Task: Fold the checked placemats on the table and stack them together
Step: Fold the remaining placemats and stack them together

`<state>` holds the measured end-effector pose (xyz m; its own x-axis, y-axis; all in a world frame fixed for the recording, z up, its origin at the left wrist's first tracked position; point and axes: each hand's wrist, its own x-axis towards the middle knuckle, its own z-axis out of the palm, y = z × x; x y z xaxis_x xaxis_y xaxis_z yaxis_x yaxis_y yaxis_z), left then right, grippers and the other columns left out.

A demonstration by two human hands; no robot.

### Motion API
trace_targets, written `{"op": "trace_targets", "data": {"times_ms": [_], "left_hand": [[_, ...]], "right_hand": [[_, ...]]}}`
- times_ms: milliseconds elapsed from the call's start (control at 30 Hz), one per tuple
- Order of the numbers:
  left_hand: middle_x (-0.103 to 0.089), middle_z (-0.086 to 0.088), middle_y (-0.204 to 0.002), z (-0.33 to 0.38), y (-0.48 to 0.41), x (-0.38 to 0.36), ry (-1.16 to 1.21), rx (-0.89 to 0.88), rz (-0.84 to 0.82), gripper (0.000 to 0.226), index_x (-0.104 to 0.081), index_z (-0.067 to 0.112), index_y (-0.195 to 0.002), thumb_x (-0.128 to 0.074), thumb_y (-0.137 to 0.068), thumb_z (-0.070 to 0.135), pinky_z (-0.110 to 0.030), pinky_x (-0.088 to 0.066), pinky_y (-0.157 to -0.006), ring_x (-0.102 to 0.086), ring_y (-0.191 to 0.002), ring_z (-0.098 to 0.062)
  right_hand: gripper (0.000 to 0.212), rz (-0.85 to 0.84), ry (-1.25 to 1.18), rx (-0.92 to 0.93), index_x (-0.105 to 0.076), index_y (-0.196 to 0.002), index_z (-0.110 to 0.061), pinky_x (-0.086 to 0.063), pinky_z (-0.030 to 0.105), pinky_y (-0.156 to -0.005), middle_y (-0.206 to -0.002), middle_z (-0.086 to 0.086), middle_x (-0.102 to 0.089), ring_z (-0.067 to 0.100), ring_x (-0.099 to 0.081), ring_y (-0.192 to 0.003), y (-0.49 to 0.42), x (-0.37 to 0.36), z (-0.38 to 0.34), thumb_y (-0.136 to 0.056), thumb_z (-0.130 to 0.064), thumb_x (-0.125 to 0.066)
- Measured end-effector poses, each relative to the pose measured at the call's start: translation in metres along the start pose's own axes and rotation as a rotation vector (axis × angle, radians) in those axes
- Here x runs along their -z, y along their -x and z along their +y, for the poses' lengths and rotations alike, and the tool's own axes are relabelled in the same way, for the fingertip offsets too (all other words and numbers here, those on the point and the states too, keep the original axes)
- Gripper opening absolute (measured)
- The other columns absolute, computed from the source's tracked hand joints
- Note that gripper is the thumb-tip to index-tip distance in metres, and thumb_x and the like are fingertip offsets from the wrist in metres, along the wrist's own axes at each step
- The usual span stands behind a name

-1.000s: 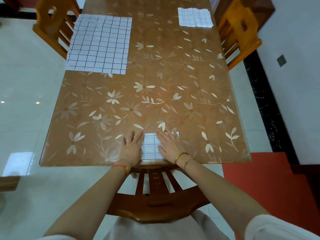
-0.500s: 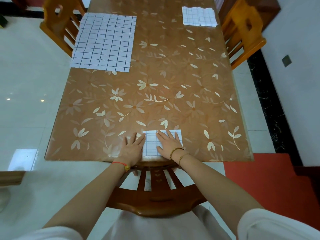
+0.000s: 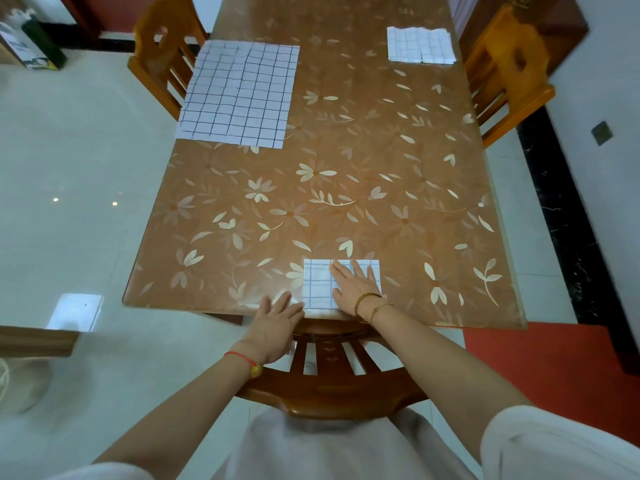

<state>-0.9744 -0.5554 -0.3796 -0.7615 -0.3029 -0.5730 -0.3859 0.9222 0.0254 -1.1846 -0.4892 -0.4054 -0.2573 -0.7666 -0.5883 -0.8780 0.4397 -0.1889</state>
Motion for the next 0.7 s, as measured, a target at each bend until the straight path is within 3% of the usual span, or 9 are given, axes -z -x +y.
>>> {"op": "trace_targets", "data": {"times_ms": [100, 200, 400, 700], "left_hand": [[-0.020, -0.002, -0.161, 0.008, 0.000, 0.002, 0.138, 0.091, 0.113, 0.057, -0.027, 0.020, -0.152, -0.046, -0.099, 0.020, -0.052, -0.010, -0.122, -0.007, -0.151, -0.027], [-0.017, -0.002, -0.162, 0.017, 0.000, 0.003, 0.190, 0.149, 0.138, 0.060, -0.019, 0.018, -0.155, -0.042, -0.099, 0.020, -0.052, -0.012, -0.122, -0.008, -0.151, -0.028], [-0.005, -0.001, -0.166, 0.033, -0.007, 0.005, 0.221, 0.229, 0.058, 0.068, -0.007, 0.016, -0.158, -0.042, -0.100, 0.018, -0.054, -0.009, -0.122, -0.002, -0.152, -0.030], [0.000, 0.002, -0.166, 0.042, -0.012, 0.002, 0.191, 0.306, -0.046, 0.077, -0.004, 0.019, -0.158, -0.051, -0.097, 0.020, -0.058, -0.015, -0.119, 0.001, -0.151, -0.033]], "right_hand": [[0.061, 0.125, -0.005, 0.055, -0.001, -0.156, -0.025, 0.002, 0.048, -0.121, -0.162, -0.013, 0.004, 0.024, 0.005, -0.150, 0.012, -0.006, -0.003, -0.101, -0.031, -0.027], [0.058, 0.187, -0.018, 0.132, -0.008, -0.156, -0.025, 0.000, 0.045, -0.122, -0.163, -0.011, -0.001, 0.021, 0.001, -0.150, 0.030, -0.016, -0.012, -0.101, -0.029, -0.027], [0.053, 0.164, -0.010, 0.214, -0.018, -0.154, -0.023, -0.002, 0.045, -0.121, -0.162, -0.008, -0.016, 0.021, -0.005, -0.150, 0.055, -0.034, -0.037, -0.102, -0.027, -0.028], [0.053, 0.031, -0.010, 0.068, -0.012, -0.155, -0.023, -0.006, 0.052, -0.120, -0.163, -0.010, -0.007, 0.023, -0.003, -0.150, 0.064, -0.048, -0.038, -0.104, -0.030, -0.025]]}}
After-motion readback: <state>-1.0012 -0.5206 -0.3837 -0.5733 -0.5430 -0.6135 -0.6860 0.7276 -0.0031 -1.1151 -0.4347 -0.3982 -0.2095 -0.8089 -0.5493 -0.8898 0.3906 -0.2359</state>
